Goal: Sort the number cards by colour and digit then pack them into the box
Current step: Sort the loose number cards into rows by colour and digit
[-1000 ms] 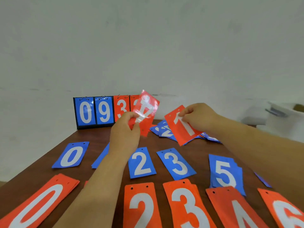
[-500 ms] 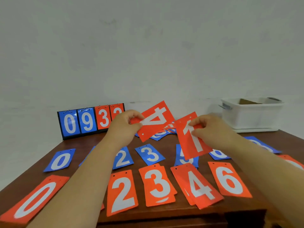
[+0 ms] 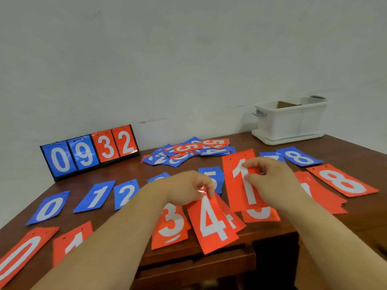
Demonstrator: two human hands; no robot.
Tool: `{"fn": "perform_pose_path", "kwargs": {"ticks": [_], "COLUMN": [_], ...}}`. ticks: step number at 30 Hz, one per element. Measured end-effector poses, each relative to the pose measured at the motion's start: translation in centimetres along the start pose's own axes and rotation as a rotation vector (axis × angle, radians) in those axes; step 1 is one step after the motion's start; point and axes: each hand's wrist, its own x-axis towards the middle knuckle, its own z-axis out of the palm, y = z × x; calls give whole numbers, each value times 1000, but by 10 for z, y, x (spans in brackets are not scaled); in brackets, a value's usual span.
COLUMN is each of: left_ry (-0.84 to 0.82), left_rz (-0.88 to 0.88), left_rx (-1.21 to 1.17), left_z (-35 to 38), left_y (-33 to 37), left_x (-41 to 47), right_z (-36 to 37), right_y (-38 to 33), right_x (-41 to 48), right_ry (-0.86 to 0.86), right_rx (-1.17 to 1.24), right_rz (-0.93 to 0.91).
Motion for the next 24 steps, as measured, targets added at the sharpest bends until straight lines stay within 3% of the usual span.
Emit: {"fn": "perform_pose_path", "kwargs": {"ticks": [5,8,11,14,19,24], "left_ry": [105,335,605,622,767,923], "left_rz": [-26,-127,-235,-232,-312,-595], "left_rx": [17,3,-470,-806,-714,-574], "left_z": [26,37,37,42,54,46], "left_y": [-7,-7,9,19,-12,-73], "left_x": [23,22,0,-34,-90,-171], "right_z": [10,17,28,48,104,151], "right_y": [17,20,14,-1,-39,-65], "right_x": [3,6,7,1,-15,-32], "right_ry": [-41,-76,-94,-163,-293,-415], "right_rx": [-50,-28,70,176,208,94], "right_rz": [-17,5,11,17,-83,-150]}}
